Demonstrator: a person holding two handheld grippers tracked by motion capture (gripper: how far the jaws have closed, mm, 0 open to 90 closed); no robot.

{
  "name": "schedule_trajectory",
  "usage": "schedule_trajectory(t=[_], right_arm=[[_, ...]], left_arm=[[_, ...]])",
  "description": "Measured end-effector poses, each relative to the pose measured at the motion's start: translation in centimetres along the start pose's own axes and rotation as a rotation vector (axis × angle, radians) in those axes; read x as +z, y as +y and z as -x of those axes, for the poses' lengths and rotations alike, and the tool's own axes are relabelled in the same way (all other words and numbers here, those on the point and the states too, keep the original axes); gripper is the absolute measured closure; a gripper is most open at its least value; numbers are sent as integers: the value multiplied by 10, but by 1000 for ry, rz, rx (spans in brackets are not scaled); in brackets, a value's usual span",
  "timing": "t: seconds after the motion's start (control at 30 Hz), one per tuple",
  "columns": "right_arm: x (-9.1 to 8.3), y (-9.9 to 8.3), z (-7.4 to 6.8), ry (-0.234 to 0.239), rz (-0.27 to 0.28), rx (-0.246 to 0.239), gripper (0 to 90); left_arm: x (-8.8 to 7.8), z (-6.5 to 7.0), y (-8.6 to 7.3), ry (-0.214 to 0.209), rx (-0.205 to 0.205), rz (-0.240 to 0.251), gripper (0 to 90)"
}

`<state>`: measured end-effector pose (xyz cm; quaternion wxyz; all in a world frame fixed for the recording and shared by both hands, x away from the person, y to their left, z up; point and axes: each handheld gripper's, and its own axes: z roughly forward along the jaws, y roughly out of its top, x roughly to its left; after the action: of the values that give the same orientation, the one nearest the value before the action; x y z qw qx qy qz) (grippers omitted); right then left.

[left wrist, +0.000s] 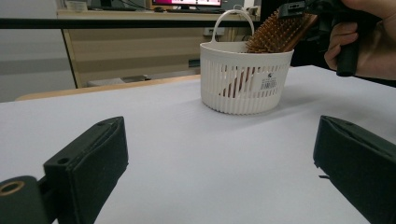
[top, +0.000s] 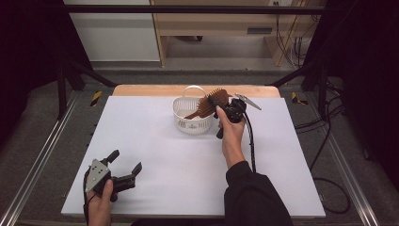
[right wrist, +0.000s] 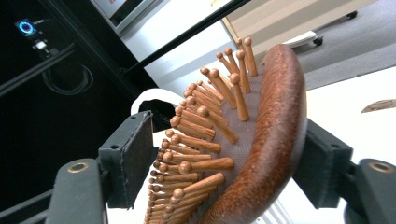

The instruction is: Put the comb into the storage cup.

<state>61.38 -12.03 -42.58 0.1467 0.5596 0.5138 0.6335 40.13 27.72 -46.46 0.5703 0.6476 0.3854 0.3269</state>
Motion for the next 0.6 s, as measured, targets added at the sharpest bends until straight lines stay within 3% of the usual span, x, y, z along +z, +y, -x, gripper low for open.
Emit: schedule_trajectory(t=[0.27,0.6], right_arm=[[-1,2,0,-15,-6,-5,198],[-6,6,-2,-40,-5,-66,155]], left_arm=[[0,0,0,0,0,0,31],[0,0,0,1,0,0,31]])
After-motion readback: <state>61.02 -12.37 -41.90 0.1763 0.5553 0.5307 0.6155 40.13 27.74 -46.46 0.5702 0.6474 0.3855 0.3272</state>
